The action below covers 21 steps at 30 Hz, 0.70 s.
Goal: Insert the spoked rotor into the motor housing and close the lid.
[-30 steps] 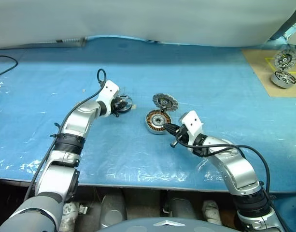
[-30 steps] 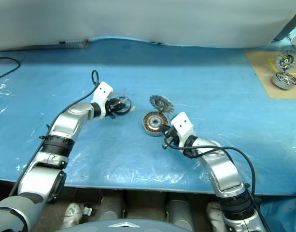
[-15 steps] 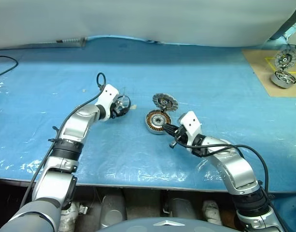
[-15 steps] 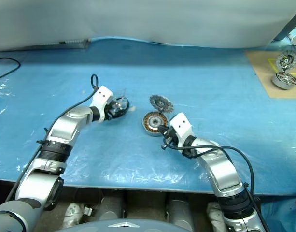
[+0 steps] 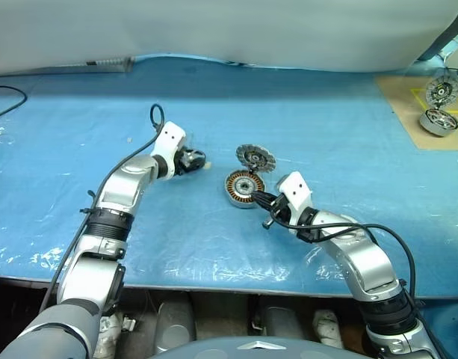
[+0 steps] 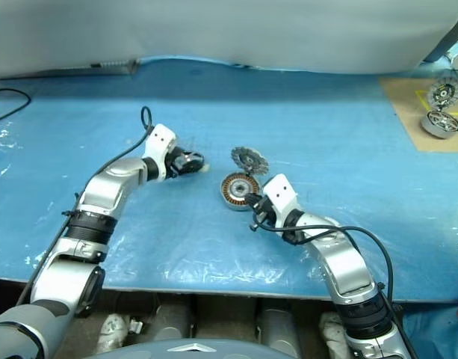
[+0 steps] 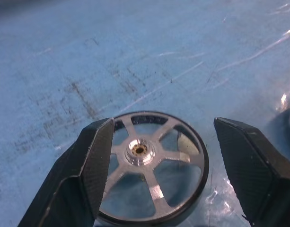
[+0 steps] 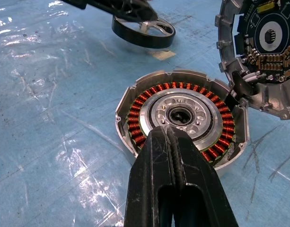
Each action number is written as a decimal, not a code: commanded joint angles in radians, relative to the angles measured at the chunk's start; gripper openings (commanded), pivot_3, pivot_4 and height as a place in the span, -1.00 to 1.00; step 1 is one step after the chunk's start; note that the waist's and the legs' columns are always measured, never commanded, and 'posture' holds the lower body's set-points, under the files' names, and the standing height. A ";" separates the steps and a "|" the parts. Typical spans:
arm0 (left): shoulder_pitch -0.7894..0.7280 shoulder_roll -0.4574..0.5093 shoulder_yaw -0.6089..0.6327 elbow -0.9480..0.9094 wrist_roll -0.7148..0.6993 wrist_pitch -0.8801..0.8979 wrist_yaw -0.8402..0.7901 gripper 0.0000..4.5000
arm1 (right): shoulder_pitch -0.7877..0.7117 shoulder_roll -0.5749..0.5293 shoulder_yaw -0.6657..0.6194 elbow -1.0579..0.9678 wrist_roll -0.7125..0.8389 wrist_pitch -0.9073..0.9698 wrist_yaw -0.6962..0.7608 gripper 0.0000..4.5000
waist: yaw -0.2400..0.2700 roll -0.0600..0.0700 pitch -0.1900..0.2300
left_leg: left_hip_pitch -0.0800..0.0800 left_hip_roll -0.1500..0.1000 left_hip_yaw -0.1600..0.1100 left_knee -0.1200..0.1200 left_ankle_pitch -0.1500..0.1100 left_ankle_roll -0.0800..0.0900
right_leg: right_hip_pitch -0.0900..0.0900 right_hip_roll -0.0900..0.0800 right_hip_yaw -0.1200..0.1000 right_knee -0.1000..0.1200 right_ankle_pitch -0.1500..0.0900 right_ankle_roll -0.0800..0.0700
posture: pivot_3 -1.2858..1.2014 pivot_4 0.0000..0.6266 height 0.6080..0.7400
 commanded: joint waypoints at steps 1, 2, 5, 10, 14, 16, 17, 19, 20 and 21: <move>-0.027 0.019 0.034 -0.044 -0.024 0.016 0.001 0.58 | -0.012 -0.001 -0.006 -0.014 0.004 -0.019 -0.002 -1.00 | 0.000 0.000 0.000 | 0.000 0.000 0.000 0.000 0.000 0.000 | 0.000 0.000 0.000 0.000 0.000 0.000 | 0.03 -0.52 1.00; -0.035 0.022 0.043 -0.037 -0.027 0.029 0.014 0.58 | -0.012 -0.001 -0.006 -0.013 0.003 -0.019 -0.002 -1.00 | 0.000 0.000 0.000 | 0.000 0.000 0.000 0.000 0.000 0.000 | 0.000 0.000 0.000 0.000 0.000 0.000 | 0.03 -0.52 1.00; -0.044 0.036 0.044 -0.022 -0.025 0.056 0.021 0.58 | -0.013 0.000 -0.007 -0.013 0.003 -0.018 -0.003 -1.00 | 0.000 0.000 0.000 | 0.000 0.000 0.000 0.000 0.000 0.000 | 0.000 0.000 0.000 0.000 0.000 0.000 | 0.03 -0.52 1.00; -0.035 0.053 0.008 0.001 -0.016 0.047 -0.015 0.58 | -0.012 0.003 -0.004 -0.015 0.003 -0.017 -0.005 -1.00 | 0.001 0.000 0.000 | 0.000 0.000 0.000 0.000 0.000 0.000 | 0.000 0.000 0.000 0.000 0.000 0.000 | 0.03 -0.52 1.00; -0.033 0.056 -0.021 0.038 0.002 0.028 -0.034 0.58 | -0.009 0.005 -0.004 -0.018 0.003 -0.015 -0.008 -1.00 | 0.001 0.000 0.000 | 0.000 0.000 0.000 0.000 0.000 0.000 | 0.000 0.000 0.000 0.000 0.000 0.000 | 0.03 -0.52 1.00; -0.034 0.055 -0.030 0.058 0.007 0.023 -0.033 0.58 | -0.006 0.004 -0.004 -0.020 0.003 -0.015 -0.010 -1.00 | 0.000 0.000 0.000 | 0.000 0.000 0.000 0.000 0.000 0.000 | 0.000 0.000 0.000 0.000 0.000 0.000 | 0.03 -0.52 1.00; -0.034 0.055 -0.034 0.069 0.011 0.020 -0.031 0.58 | -0.005 0.004 -0.005 -0.021 0.004 -0.015 -0.012 -1.00 | 0.000 0.000 0.000 | 0.000 0.000 0.000 0.000 0.000 0.000 | 0.000 0.000 0.000 0.000 0.000 0.000 | 0.03 -0.52 1.00; -0.033 0.051 -0.035 0.087 0.014 0.021 -0.026 0.58 | -0.002 0.002 -0.007 -0.024 0.005 -0.015 -0.013 -1.00 | 0.000 0.000 0.000 | 0.000 0.000 0.000 0.000 0.000 0.000 | 0.000 0.000 0.000 0.000 0.000 0.000 | 0.03 -0.52 1.00; -0.032 0.049 -0.034 0.094 0.016 0.020 -0.023 0.58 | 0.000 0.001 -0.007 -0.025 0.005 -0.015 -0.014 -1.00 | 0.001 0.000 0.000 | 0.000 0.000 0.000 0.000 0.000 0.000 | 0.000 0.000 0.000 0.000 0.000 0.000 | 0.03 -0.52 1.00; -0.030 0.047 -0.034 0.098 0.018 0.017 -0.022 0.58 | 0.001 0.001 -0.007 -0.025 0.005 -0.015 -0.015 -1.00 | 0.001 0.000 0.000 | 0.000 0.000 0.000 0.000 0.000 0.000 | 0.000 0.000 0.000 0.000 0.000 0.000 | 0.03 -0.52 1.00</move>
